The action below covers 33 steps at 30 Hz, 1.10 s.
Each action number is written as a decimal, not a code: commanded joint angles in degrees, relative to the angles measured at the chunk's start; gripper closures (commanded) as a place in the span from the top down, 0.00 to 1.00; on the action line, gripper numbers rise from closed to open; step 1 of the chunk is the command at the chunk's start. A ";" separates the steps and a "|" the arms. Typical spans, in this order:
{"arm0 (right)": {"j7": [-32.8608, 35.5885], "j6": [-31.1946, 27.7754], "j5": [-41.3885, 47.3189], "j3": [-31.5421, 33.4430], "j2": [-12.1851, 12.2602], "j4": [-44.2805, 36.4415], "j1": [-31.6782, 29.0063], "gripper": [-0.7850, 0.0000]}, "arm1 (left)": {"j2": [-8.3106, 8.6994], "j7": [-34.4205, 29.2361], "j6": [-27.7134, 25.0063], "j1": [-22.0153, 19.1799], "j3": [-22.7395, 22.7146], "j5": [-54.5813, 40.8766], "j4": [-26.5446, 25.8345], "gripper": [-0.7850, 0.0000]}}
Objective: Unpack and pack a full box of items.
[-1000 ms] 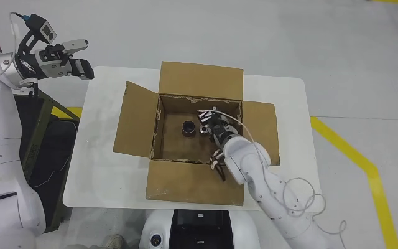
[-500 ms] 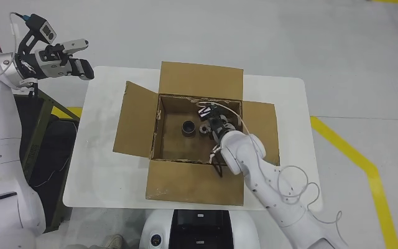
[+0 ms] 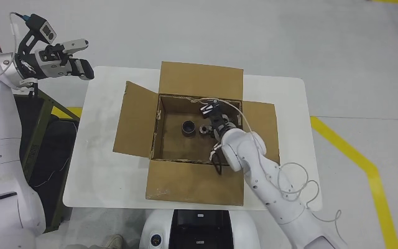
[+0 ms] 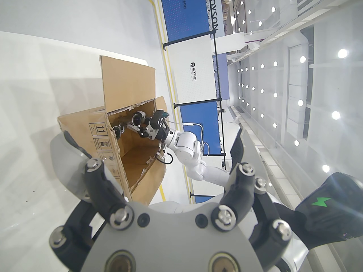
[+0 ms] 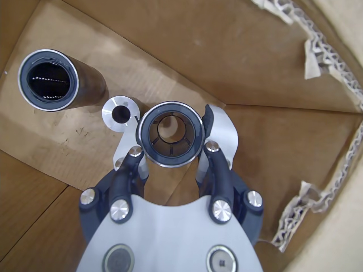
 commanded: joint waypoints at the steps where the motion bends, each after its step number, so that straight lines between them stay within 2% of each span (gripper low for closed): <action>1: 0.15 -0.02 -0.03 0.33 -0.02 -0.29 -0.18 0.56 | 0.00 0.00 0.00 0.00 0.00 0.00 0.00 1.00; 11: 0.35 -1.00 0.57 2.28 0.07 -4.29 -1.96 0.56 | 0.00 0.00 0.00 0.00 0.00 0.00 0.00 1.00; 22: 2.64 -6.11 4.25 5.98 1.17 -20.48 -9.34 0.61 | 0.00 0.00 0.00 0.00 0.00 0.00 0.00 1.00; 30: 4.70 -10.58 16.81 12.16 2.12 -28.96 -14.58 0.59 | 0.00 0.00 0.00 0.00 0.00 0.00 0.00 1.00; 33: 6.48 -10.97 25.71 15.90 2.38 -29.32 -15.38 0.61 | 0.00 0.00 0.00 0.00 0.00 0.00 0.00 1.00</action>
